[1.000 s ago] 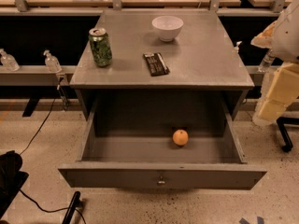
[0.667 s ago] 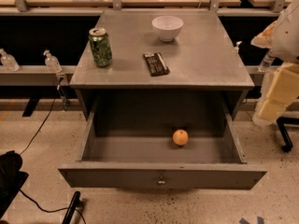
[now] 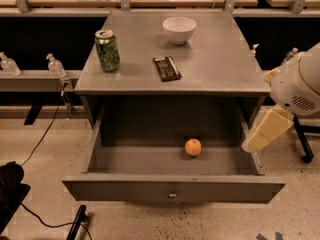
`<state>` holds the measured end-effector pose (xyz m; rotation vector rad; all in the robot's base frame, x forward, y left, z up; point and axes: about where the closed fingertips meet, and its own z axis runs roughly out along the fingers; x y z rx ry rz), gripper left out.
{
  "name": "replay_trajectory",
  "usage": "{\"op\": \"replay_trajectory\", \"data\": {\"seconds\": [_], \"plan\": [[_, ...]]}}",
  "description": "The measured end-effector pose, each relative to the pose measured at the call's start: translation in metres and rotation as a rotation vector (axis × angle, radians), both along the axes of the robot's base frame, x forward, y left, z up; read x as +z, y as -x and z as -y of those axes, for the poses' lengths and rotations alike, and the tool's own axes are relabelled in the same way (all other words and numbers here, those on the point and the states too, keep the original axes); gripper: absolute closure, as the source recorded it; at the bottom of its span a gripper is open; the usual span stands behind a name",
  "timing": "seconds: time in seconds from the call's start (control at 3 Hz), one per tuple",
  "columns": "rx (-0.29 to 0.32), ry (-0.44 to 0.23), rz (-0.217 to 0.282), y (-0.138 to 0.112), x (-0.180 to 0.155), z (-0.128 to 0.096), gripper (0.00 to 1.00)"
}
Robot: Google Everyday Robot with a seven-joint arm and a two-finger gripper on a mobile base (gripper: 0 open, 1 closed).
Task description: Pick orange from top drawer and place on counter
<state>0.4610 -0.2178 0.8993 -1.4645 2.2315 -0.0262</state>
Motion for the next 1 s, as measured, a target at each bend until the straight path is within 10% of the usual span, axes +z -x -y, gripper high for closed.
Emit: {"op": "replay_trajectory", "data": {"seconds": [0.33, 1.0], "plan": [[0.002, 0.003, 0.052, -0.011, 0.013, -0.003, 0.0], [0.166, -0.161, -0.007, -0.02, -0.049, -0.043, 0.0]]}}
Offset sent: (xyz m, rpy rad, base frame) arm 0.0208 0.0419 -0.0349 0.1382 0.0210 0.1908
